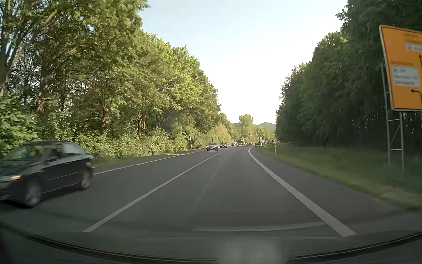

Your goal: Follow the waypoints while adhering to traffic rules and regulations

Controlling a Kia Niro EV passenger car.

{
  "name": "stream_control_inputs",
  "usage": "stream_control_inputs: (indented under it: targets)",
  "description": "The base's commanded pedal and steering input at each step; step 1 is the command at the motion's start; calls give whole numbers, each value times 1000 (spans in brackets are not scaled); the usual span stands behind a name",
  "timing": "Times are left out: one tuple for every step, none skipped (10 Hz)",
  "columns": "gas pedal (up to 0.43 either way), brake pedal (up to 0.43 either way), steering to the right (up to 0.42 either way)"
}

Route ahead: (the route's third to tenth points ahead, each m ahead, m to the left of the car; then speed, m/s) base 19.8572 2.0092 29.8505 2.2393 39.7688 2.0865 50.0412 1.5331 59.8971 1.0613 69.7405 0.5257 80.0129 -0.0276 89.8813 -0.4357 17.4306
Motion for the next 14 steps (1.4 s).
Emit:
stream_control_inputs:
  targets:
    - [169,6,6]
    - [169,6,6]
    - [169,6,6]
    - [169,6,6]
    - [169,6,6]
    - [157,6,7]
    - [157,6,7]
    - [150,6,7]
    - [150,6,7]
    - [150,6,7]
    - [138,6,7]
    - [138,6,8]
    - [130,6,8]
    - [130,6,9]
